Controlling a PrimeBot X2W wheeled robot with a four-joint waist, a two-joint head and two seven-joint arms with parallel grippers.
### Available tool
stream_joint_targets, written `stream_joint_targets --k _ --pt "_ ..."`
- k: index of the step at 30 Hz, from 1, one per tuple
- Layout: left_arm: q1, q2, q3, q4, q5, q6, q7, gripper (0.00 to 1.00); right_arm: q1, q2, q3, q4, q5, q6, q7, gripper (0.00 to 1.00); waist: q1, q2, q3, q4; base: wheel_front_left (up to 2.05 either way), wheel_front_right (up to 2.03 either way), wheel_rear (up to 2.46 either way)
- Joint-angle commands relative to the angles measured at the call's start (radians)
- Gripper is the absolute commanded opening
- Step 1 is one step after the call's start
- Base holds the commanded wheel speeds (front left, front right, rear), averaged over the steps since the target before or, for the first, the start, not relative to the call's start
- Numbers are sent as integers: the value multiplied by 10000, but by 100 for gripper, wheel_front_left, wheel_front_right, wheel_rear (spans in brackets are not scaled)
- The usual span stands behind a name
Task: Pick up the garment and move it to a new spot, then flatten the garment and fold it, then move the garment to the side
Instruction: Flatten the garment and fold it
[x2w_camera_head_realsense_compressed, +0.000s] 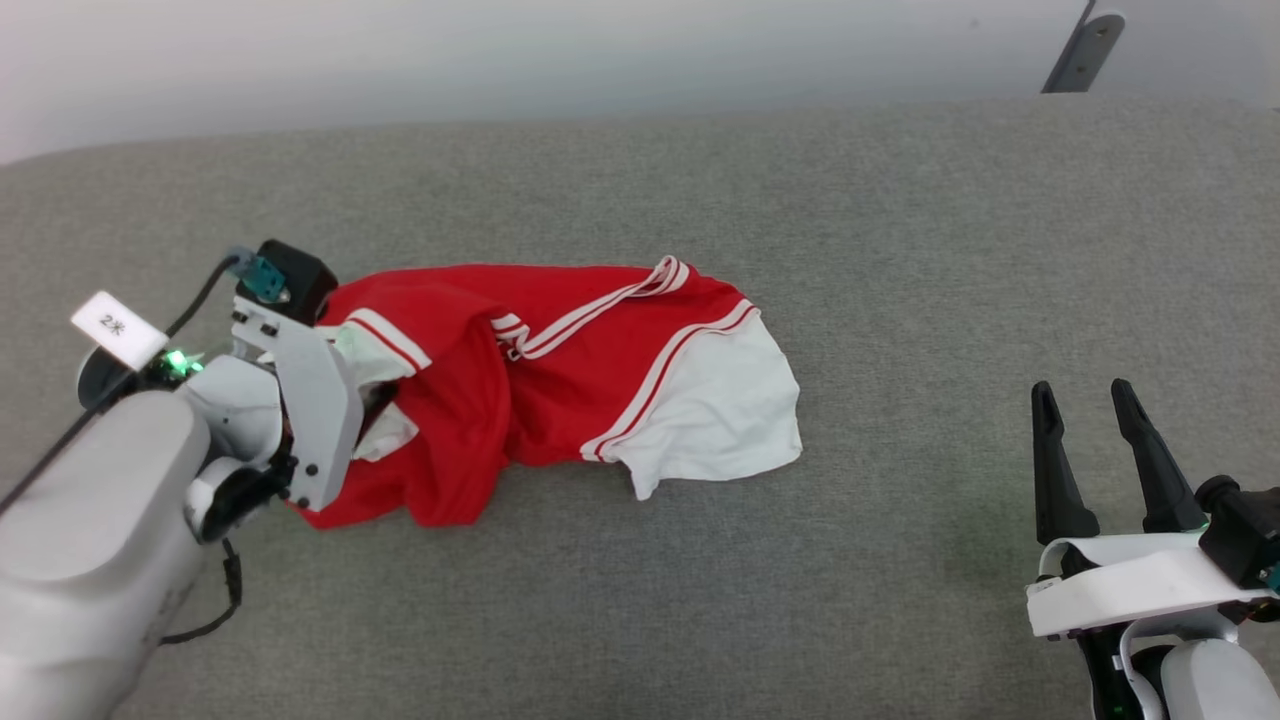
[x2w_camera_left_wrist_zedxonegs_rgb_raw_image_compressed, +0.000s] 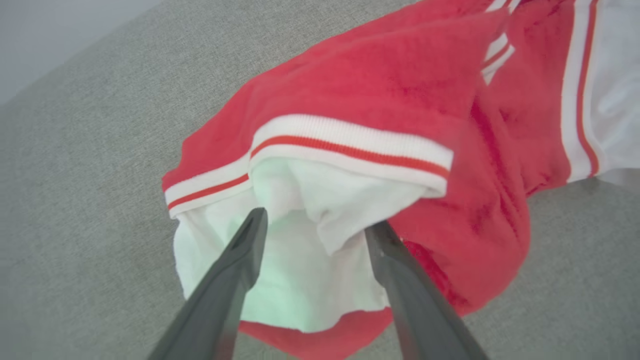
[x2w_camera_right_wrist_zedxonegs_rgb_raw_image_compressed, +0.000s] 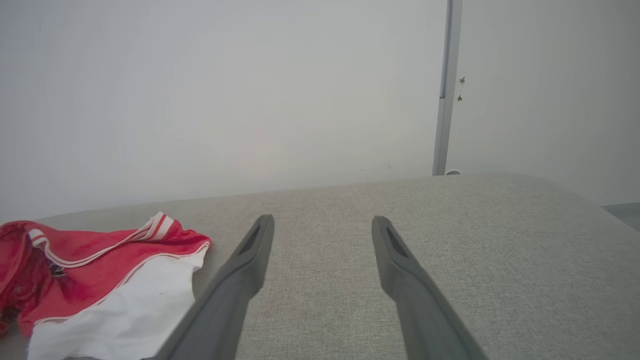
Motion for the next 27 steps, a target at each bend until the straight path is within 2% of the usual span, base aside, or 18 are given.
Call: stream_joint_targets --k 1,9,18,19,20,23,24,27 --pt "-98 80 -61 -102 -48 -36 41 100 101 24 -37 -33 -37 -15 -51 100 0 0 -26 46 0 0 0" --pt "309 774 -505 -1022 -495 -31 697 100 153 13 13 -11 -25 -15 -51 100 0 0 -92 227 0 0 0" --pt "623 851 -482 -1130 -727 66 671 100 166 -52 116 -40 3 -15 -51 100 0 0 -9 219 0 0 0" --pt "634 850 -486 -1093 -727 68 650 89 159 -66 126 -34 5 -15 -51 100 0 0 -6 208 0 0 0" --pt "637 857 -501 -1072 -708 67 616 49 155 -76 135 -28 8 -15 -51 100 0 0 -4 198 0 0 0" --pt "638 830 -500 -1023 -766 58 545 3 172 -100 142 -23 3 -15 -51 100 0 0 -7 183 0 0 0" --pt "628 826 -499 -1013 -774 55 535 0 191 -110 136 -26 2 -15 -51 100 0 0 -11 184 0 0 0" --pt "564 822 -519 -1028 -793 49 548 0 235 -120 104 -35 -23 -15 -51 100 0 0 -21 203 0 0 0"
